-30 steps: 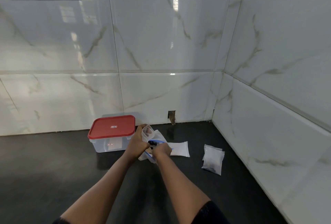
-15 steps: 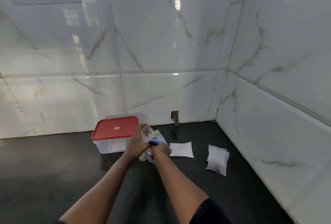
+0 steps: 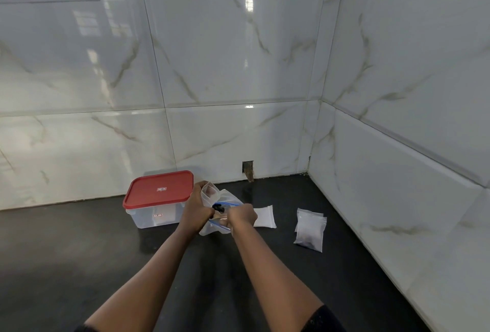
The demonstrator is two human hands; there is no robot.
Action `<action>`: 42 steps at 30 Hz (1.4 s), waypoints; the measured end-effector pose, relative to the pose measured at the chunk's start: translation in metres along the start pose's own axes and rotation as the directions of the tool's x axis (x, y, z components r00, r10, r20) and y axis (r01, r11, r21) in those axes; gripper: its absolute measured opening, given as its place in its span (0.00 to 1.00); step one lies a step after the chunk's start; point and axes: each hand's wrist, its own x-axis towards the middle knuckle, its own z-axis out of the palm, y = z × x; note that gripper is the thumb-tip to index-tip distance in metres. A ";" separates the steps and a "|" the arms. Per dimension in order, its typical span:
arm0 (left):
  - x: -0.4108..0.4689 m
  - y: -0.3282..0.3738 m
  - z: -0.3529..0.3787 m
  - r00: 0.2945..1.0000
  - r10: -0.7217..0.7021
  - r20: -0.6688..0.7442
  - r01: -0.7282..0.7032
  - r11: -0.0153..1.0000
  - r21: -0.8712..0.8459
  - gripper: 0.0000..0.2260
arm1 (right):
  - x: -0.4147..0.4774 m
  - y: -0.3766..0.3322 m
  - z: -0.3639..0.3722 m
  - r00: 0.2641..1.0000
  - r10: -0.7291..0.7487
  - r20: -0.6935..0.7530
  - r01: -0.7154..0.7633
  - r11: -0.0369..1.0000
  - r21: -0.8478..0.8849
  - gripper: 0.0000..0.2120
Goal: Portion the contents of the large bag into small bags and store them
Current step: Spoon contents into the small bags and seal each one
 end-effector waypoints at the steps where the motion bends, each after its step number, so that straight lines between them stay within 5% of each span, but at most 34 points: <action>1: 0.000 0.001 0.000 1.000 -0.006 -0.008 0.006 1.000 -0.004 0.29 | 0.005 -0.001 -0.002 1.000 -0.014 -0.028 0.012 0.999 -0.052 0.14; 17: 0.004 0.009 0.004 0.994 -0.077 -0.075 0.067 0.990 -0.121 0.29 | 0.007 -0.062 -0.088 0.989 -0.117 0.086 0.135 0.963 -0.235 0.11; 25: 0.003 0.008 0.006 0.995 -0.081 -0.064 0.075 0.992 -0.099 0.30 | -0.012 -0.090 -0.096 0.950 -0.306 0.065 0.313 0.940 -0.139 0.11; 29: 0.002 0.008 0.008 0.995 -0.074 -0.062 0.069 0.994 -0.084 0.30 | -0.025 -0.090 -0.076 0.901 -0.425 0.091 0.434 0.862 -0.262 0.12; 33: 0.003 0.009 0.007 0.996 -0.070 -0.061 0.064 0.993 -0.096 0.29 | -0.036 -0.082 -0.062 0.763 -0.619 0.185 0.618 0.617 -0.487 0.11; 42: 0.007 0.005 0.005 0.994 -0.072 -0.085 0.064 0.994 -0.086 0.29 | -0.043 -0.078 -0.049 0.629 -0.715 0.306 0.724 0.396 -0.565 0.12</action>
